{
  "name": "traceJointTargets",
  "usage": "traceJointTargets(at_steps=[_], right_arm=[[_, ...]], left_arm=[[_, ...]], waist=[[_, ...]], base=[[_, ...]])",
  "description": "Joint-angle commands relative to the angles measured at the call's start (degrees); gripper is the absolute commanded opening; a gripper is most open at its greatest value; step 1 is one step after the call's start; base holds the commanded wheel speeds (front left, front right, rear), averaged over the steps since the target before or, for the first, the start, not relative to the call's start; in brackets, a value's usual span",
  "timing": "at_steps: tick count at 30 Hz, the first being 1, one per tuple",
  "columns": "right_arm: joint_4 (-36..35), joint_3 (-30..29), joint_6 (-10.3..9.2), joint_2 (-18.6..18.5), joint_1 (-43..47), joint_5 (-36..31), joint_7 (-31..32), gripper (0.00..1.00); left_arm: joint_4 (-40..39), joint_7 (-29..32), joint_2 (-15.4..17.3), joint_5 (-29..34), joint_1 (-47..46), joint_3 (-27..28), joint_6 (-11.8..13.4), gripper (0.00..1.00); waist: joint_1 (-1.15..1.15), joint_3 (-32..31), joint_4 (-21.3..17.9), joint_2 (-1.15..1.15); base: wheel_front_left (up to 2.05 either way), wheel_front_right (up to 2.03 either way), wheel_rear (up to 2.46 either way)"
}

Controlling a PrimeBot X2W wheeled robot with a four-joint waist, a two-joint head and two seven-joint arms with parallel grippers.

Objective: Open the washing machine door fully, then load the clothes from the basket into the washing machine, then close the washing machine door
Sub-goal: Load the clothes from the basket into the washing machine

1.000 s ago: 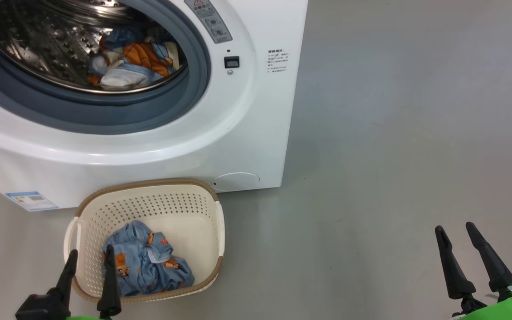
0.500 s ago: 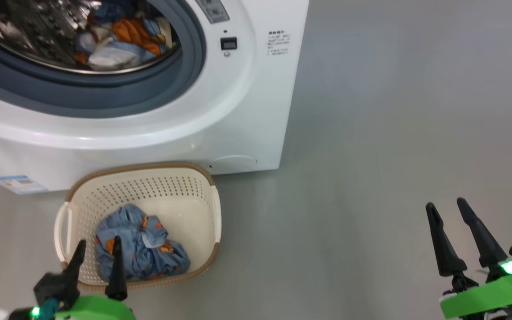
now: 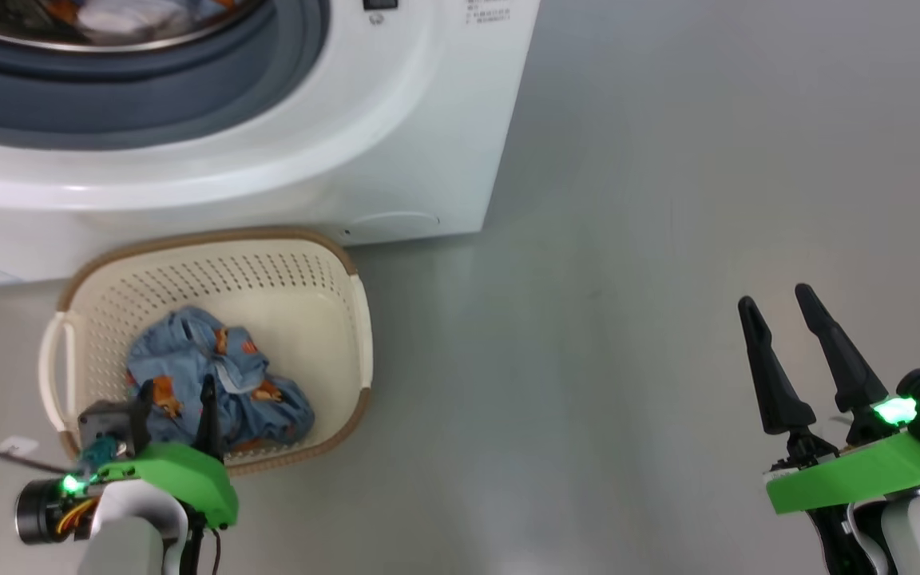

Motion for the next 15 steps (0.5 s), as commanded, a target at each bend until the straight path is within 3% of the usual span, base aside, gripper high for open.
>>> traceJointTargets(at_steps=[1,15], right_arm=[[-1.5,1.8,0.17,-0.5,-1.0,0.7,-0.3,1.00],[-2.6,3.7,0.17,-0.8,-5.6,1.2,-0.3,1.00]], left_arm=[[2.4,-0.4,1.9,0.7,-2.6,1.3,0.0,1.00],[22.3,-0.4,4.6,2.2,-16.6,-0.2,0.7,1.00]], waist=[[-0.01,3.5,-1.1,0.00],[-0.01,10.8,-2.4,0.00]], base=[[0.00,0.00,0.00],[0.00,0.00,0.00]])
